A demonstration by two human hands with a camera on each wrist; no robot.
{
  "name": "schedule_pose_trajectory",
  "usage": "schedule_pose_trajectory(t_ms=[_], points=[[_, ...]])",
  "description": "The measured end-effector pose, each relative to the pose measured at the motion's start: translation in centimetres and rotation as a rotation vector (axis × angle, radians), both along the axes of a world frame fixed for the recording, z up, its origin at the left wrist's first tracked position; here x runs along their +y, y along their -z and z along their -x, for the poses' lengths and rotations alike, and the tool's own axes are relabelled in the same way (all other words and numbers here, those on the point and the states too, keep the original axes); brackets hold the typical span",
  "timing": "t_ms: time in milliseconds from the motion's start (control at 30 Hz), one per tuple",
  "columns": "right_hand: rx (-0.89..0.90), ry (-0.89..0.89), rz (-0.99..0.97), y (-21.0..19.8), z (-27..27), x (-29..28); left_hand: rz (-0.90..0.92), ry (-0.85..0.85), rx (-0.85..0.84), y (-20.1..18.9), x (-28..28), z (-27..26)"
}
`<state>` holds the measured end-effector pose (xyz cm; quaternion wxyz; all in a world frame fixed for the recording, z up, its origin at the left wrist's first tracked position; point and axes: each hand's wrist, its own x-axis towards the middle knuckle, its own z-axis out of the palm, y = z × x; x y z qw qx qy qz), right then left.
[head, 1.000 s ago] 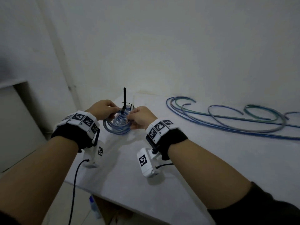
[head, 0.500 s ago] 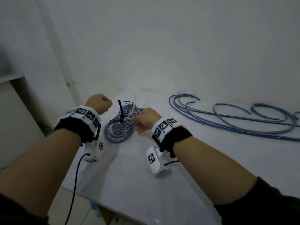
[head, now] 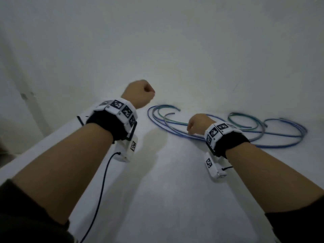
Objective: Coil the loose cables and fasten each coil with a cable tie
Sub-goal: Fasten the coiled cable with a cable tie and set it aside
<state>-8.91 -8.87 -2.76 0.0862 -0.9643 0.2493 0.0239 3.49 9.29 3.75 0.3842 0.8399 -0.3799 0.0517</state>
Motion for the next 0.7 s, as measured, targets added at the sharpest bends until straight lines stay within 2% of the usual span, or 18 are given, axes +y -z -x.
schedule_pose_trajectory(t_ms=[167, 367, 533, 700], points=[[0.119, -0.045, -0.025, 1.3, 3.3, -3.5, -0.203, 0.161, 0.028, 3.1, -5.4, 3.0], [0.133, -0.134, 0.005, 2.2, 4.0, -5.3, -0.322, 0.229, 0.018, 5.6, -8.7, 4.2], [-0.013, -0.219, -0.044, 2.4, 5.1, -6.6, -0.432, 0.271, 0.018, 7.0, -9.7, 4.5], [-0.253, -0.200, -0.146, 2.0, 6.3, -7.3, -0.512, 0.345, -0.044, 8.4, -10.2, 4.6]])
